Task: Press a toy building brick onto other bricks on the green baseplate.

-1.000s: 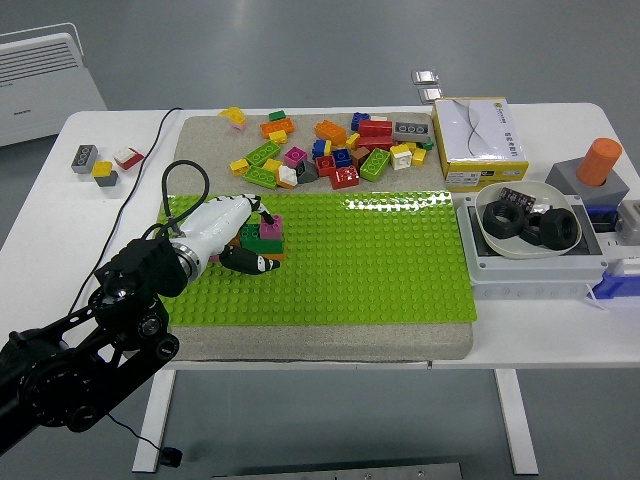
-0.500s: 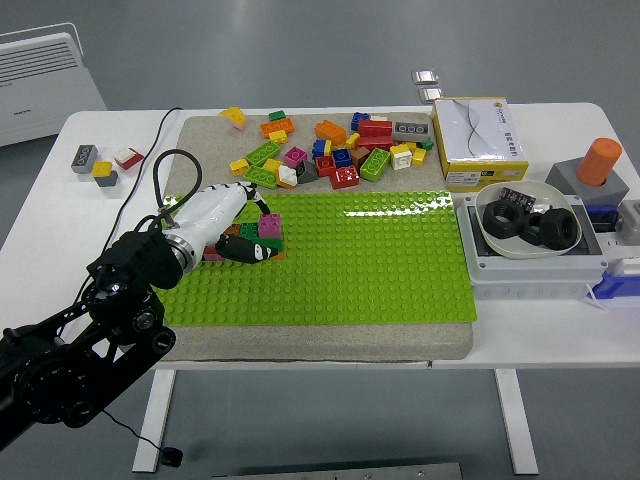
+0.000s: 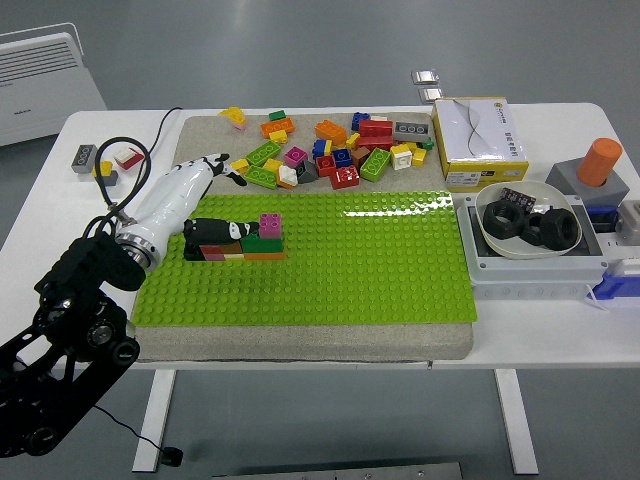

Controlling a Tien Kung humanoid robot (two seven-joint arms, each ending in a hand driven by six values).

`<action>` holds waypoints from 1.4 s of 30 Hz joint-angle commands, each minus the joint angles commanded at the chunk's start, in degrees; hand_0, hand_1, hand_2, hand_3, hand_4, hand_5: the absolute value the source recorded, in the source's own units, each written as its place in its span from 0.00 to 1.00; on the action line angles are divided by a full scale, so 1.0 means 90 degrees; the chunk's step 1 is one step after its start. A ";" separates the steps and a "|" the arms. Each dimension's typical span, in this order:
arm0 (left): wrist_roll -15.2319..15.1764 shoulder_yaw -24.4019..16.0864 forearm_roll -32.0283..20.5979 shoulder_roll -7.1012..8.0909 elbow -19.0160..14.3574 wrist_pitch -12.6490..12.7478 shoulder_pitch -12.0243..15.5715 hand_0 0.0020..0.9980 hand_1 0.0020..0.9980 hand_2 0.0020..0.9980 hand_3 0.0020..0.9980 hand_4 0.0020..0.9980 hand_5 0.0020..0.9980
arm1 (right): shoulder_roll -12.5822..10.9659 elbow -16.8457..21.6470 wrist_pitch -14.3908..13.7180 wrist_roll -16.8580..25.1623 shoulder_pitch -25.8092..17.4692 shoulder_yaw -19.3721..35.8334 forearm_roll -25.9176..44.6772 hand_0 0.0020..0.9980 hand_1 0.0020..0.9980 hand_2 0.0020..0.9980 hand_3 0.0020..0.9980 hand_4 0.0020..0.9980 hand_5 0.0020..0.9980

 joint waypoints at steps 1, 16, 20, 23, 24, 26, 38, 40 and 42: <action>-0.0103 -0.0174 -0.0021 -0.0006 -0.0132 0.0126 0.0172 0.92 0.83 0.82 0.65 0.81 0.21 | 0.0017 0.0000 -0.0004 -0.0004 -0.0009 -0.0028 0.0035 0.52 0.68 0.72 0.69 0.73 0.78; -0.0702 -0.1633 -0.0005 -0.0050 -0.0462 0.1010 0.1523 0.88 0.80 0.79 0.62 0.76 0.17 | 0.0538 0.0000 -0.0161 -0.0073 -0.0026 -0.1146 0.0849 0.52 0.67 0.72 0.69 0.73 0.79; -0.0702 -0.1595 0.0024 0.0138 -0.0475 0.1008 0.1561 0.88 0.80 0.79 0.61 0.76 0.17 | 0.0538 0.0000 -0.0210 -0.0062 -0.0064 -0.1763 0.1395 0.52 0.67 0.72 0.70 0.73 0.79; -0.0696 -0.1503 0.0032 0.0263 -0.0455 0.1030 0.1564 0.88 0.80 0.79 0.61 0.76 0.17 | 0.0538 0.0000 -0.0245 -0.0041 -0.0087 -0.2214 0.1782 0.52 0.67 0.72 0.70 0.73 0.79; -0.0689 -0.1432 0.0034 0.0312 -0.0433 0.1038 0.1563 0.88 0.80 0.79 0.61 0.76 0.17 | 0.0538 0.0000 -0.0259 -0.0030 -0.0090 -0.2409 0.1954 0.52 0.67 0.72 0.70 0.73 0.79; -0.0678 -0.1314 0.0034 0.0364 -0.0395 0.1039 0.1575 0.88 0.80 0.78 0.61 0.77 0.18 | 0.0538 0.0000 -0.0279 -0.0015 -0.0088 -0.2733 0.2228 0.52 0.68 0.72 0.70 0.72 0.78; -0.0687 -0.1028 0.0003 0.0592 -0.0304 0.1105 0.1832 0.88 0.80 0.79 0.60 0.74 0.14 | 0.0538 0.0000 -0.0299 0.0034 -0.0091 -0.3956 0.3013 0.52 0.68 0.73 0.70 0.73 0.79; -0.0684 -0.0951 0.0007 0.0578 -0.0266 0.1110 0.1865 0.88 0.80 0.79 0.60 0.74 0.14 | 0.0538 0.0000 -0.0290 0.0017 -0.0096 -0.3857 0.2922 0.52 0.68 0.73 0.70 0.73 0.79; -0.0683 -0.0882 0.0012 0.0561 -0.0226 0.1112 0.1880 0.88 0.80 0.79 0.60 0.74 0.14 | 0.0538 0.0000 -0.0282 -0.0007 -0.0108 -0.3738 0.2835 0.52 0.68 0.73 0.70 0.73 0.79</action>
